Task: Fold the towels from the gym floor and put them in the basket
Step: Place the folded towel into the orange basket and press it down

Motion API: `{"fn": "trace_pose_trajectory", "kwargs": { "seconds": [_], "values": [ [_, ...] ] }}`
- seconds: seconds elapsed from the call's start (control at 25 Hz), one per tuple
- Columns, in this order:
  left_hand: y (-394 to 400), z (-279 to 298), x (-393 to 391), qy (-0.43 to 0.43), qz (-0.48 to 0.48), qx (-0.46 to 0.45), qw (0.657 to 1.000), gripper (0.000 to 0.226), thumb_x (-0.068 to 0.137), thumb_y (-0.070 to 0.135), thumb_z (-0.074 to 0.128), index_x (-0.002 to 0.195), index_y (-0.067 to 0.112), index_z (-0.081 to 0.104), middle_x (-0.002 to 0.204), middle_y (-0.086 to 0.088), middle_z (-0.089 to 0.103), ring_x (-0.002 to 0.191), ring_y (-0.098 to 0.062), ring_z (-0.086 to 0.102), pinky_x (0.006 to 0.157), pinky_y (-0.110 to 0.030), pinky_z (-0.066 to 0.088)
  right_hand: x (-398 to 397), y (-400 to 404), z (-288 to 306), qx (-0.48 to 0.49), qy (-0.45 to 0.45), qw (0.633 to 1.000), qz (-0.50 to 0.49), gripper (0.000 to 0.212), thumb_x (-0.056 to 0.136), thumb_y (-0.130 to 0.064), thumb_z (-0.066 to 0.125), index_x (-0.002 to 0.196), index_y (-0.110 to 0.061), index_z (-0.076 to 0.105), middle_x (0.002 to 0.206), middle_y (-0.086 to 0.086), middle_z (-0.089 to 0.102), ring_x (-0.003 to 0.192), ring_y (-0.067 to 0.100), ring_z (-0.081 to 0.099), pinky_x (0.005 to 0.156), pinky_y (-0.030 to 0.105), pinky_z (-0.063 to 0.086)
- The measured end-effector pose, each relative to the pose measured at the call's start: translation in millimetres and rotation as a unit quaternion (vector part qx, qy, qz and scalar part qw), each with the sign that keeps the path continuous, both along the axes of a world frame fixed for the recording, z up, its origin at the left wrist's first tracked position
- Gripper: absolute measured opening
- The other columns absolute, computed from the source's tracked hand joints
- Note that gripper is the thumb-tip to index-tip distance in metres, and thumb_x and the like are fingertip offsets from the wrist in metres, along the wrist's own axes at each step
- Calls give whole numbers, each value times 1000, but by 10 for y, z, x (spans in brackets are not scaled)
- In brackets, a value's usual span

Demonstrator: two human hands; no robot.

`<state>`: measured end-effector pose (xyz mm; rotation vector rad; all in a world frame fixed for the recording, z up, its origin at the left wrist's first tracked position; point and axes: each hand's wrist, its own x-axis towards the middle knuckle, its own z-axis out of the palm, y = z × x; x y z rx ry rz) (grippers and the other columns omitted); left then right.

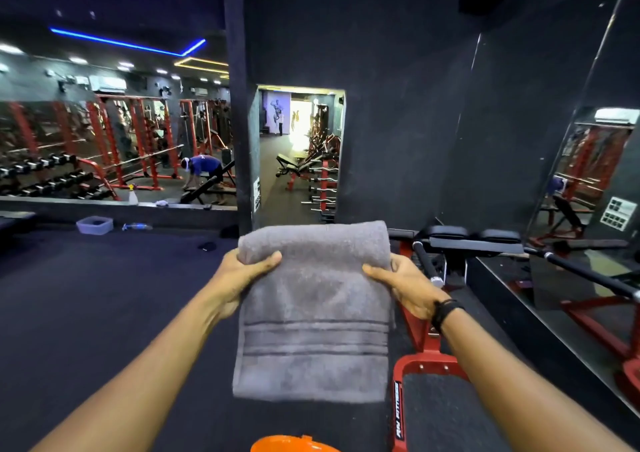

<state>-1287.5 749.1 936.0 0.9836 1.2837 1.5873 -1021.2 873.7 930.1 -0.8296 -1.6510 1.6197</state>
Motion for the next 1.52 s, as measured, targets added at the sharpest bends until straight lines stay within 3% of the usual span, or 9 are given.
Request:
{"fn": "trace_pose_trajectory", "kwargs": {
  "seconds": [0.16, 0.44, 0.6, 0.72, 0.92, 1.08, 1.2, 1.36, 1.52],
  "values": [
    [-140, -370, 58, 76, -88, -125, 985, 95, 32, 53, 93, 113, 13, 64, 107, -3, 73, 97, -16, 70, 79, -30, 57, -36, -62, -226, -88, -48, 994, -33, 35, 93, -20, 59, 121, 0, 60, 108, 12, 70, 92, 21, 69, 78, 31, 57],
    [-84, -493, 118, -225, -43, -99, 968, 47, 81, 23, 70, 118, -4, 60, 113, -23, 67, 97, -32, 68, 80, -45, 58, 110, -18, -456, -129, -141, 972, 139, 60, 74, -9, 79, 127, -11, 50, 117, 11, 67, 101, 26, 64, 72, 34, 55],
    [-166, -575, 75, -14, -107, -114, 988, 80, 68, -3, 80, 136, 16, 42, 126, -15, 61, 110, -30, 63, 87, -39, 54, 116, 15, -484, -90, -56, 994, 31, 63, 81, 13, 62, 130, -19, 37, 103, 18, 67, 85, 21, 68, 70, 30, 57],
    [-119, -548, 32, -22, -18, -68, 997, 95, 82, -15, 61, 148, 36, 17, 136, -9, 48, 119, -27, 55, 89, -35, 51, 197, 25, -412, -85, -23, 992, 91, 89, 77, 23, 59, 139, -34, 30, 124, 18, 58, 101, 26, 66, 78, 35, 58],
    [-131, -554, -22, 132, -128, -96, 978, 97, 57, -4, 86, 137, 30, 43, 128, 6, 54, 113, -16, 60, 92, -32, 53, 138, 33, -437, 106, -243, 961, 79, 88, 56, 8, 83, 130, -25, 50, 126, 7, 56, 114, 23, 58, 92, 35, 53],
    [-94, -561, -1, 342, -36, -102, 933, 43, 58, 4, 86, 92, 25, 70, 94, -1, 70, 86, -19, 64, 75, -36, 54, 157, 117, -436, 268, -356, 895, 5, 40, 50, -17, 80, 87, -28, 68, 93, 2, 69, 88, 19, 63, 76, 34, 53],
    [-63, -516, -157, 457, 23, -93, 884, 31, 57, 30, 89, 76, 42, 67, 89, 4, 65, 92, -18, 58, 75, -29, 48, 184, 115, -256, 301, -308, 902, -15, 26, 58, -14, 80, 81, -16, 71, 83, 1, 67, 78, 13, 59, 71, 29, 48],
    [-169, -357, -90, 204, -60, -37, 976, 20, 83, 7, 70, 103, 10, 68, 96, -1, 74, 89, -11, 67, 71, -21, 53, 235, 38, -158, 76, -88, 993, 32, 39, 70, -12, 73, 108, -8, 65, 107, 8, 71, 98, 21, 65, 89, 36, 51],
    [-129, -356, -84, 210, -58, -96, 971, 22, 86, 13, 69, 107, 12, 65, 94, 1, 72, 83, -10, 66, 62, -18, 51, 164, 45, -136, 84, -60, 995, 14, 28, 78, -3, 69, 104, -7, 58, 100, 10, 68, 94, 23, 63, 88, 40, 50]
  ]
}}
